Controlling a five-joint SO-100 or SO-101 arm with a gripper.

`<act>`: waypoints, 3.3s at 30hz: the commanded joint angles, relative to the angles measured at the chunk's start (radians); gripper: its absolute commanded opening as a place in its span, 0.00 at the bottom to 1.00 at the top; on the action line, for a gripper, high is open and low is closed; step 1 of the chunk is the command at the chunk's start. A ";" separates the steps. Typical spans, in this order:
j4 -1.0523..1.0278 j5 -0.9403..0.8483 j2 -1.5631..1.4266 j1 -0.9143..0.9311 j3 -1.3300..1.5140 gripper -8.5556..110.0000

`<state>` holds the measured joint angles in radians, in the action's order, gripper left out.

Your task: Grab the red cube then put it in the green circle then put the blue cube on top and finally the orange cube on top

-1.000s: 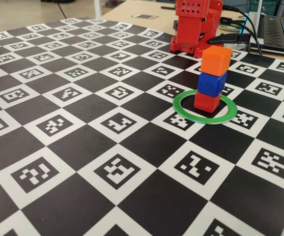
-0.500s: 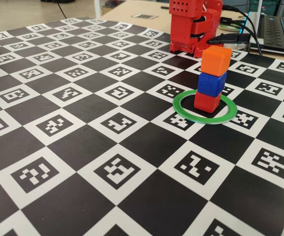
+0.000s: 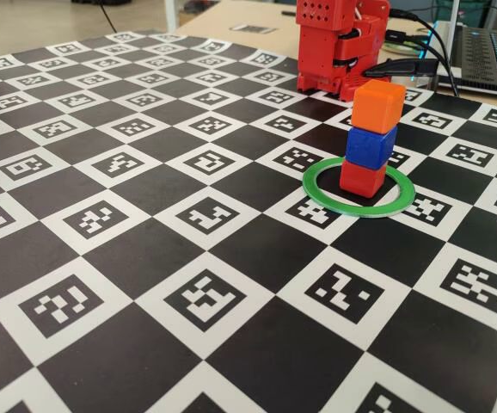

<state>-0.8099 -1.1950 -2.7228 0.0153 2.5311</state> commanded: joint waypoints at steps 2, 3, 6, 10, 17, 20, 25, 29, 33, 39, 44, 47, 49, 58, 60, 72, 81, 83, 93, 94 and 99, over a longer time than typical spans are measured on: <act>0.143 -0.080 -0.112 -0.029 0.094 0.02; 0.176 -0.103 -0.132 -0.041 0.132 0.02; 0.235 -0.132 -0.183 -0.081 0.236 0.02; 0.245 -0.184 -0.278 -0.135 0.380 0.02; 0.046 -0.229 -0.448 -0.198 0.515 0.02; -0.048 -0.229 -0.537 -0.206 0.554 0.02; -0.141 -0.238 -0.607 -0.179 0.586 0.02; -0.186 -0.244 -0.637 -0.160 0.637 0.02; -0.270 -0.239 -0.637 -0.169 0.637 0.02; -0.422 -0.290 -0.637 -0.155 0.637 0.02; -0.506 -0.322 -0.637 -0.153 0.637 0.02; -0.545 -0.345 -0.637 -0.153 0.637 0.02; -0.565 -0.364 -0.637 -0.149 0.637 0.02; -0.565 -0.364 -0.637 -0.135 0.637 0.02; -0.565 -0.359 -0.637 -0.135 0.637 0.02; -0.560 -0.310 -0.637 -0.094 0.638 0.02; -0.560 -0.310 -0.637 -0.094 0.638 0.02; -0.560 -0.310 -0.637 -0.094 0.638 0.02; -0.560 -0.310 -0.637 -0.094 0.638 0.02; -0.560 -0.310 -0.637 -0.094 0.638 0.02; -0.560 -0.310 -0.637 -0.094 0.638 0.02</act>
<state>-1.2671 -1.5033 -3.3088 -0.0859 3.1278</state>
